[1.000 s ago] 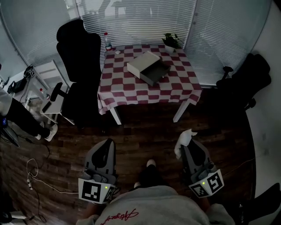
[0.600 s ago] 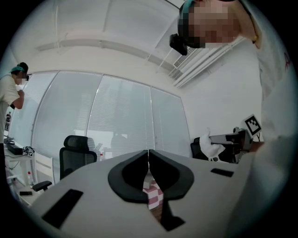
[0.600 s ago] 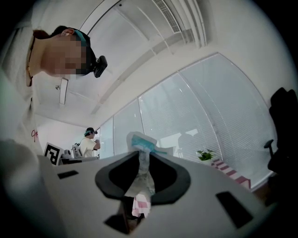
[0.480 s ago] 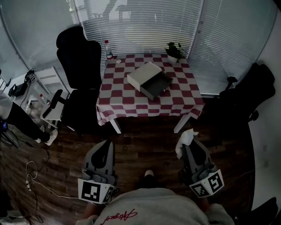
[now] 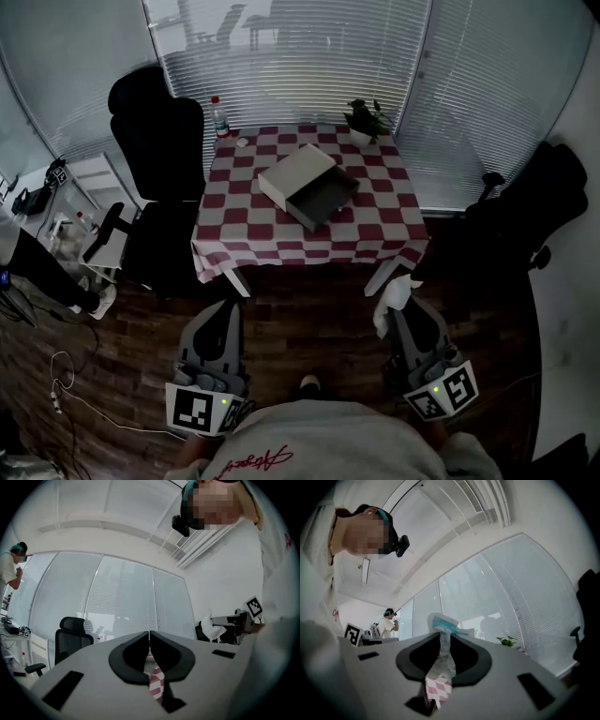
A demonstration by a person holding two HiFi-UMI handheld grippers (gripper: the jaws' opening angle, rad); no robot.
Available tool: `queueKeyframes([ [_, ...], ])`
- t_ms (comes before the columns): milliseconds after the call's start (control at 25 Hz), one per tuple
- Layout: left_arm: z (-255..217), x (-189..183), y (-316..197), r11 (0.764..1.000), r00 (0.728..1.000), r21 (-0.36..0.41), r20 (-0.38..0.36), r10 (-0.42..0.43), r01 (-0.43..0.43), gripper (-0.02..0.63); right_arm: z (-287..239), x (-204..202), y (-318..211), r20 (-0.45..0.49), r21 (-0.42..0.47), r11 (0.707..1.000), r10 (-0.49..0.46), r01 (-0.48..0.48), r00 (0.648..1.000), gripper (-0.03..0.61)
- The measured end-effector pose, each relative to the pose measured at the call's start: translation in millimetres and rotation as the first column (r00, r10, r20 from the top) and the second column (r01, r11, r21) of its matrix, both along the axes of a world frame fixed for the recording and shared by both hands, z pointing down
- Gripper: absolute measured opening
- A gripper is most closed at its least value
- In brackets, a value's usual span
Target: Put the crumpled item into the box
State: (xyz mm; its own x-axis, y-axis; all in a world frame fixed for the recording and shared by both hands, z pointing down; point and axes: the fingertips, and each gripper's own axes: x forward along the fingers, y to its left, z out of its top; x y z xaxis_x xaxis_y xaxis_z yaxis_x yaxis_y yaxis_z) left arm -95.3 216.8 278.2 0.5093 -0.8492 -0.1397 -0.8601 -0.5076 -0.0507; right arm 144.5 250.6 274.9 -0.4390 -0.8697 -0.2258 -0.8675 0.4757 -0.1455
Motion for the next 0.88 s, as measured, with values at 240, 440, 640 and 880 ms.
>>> queueKeyframes([
  [240, 0.9, 12.7, -19.2, 1.000, 1.000, 0.001, 0.001, -0.010, 0.010, 0.020, -4.7, 16.5, -20.3, 0.057, -0.014, 0.999, -0.035, 0.035, 0.998, 0.080],
  [440, 8.1, 17.3, -24.8, 0.999, 1.000, -0.038, 0.003, -0.003, 0.003, 0.020, -4.6, 18.5, -31.6, 0.052, -0.005, 0.999, -0.039, 0.039, 0.998, 0.080],
  [640, 2.6, 14.4, -27.4, 1.000, 1.000, -0.011, 0.019, 0.002, -0.002, 0.020, -4.8, 13.3, -37.5, 0.060, -0.008, 0.999, -0.044, 0.044, 0.997, 0.080],
  [880, -1.0, 8.7, -26.9, 1.000, 1.000, -0.017, 0.011, -0.008, 0.008, 0.020, -6.0, 7.7, -36.2, 0.066, -0.011, 0.998, -0.059, 0.060, 0.996, 0.080],
])
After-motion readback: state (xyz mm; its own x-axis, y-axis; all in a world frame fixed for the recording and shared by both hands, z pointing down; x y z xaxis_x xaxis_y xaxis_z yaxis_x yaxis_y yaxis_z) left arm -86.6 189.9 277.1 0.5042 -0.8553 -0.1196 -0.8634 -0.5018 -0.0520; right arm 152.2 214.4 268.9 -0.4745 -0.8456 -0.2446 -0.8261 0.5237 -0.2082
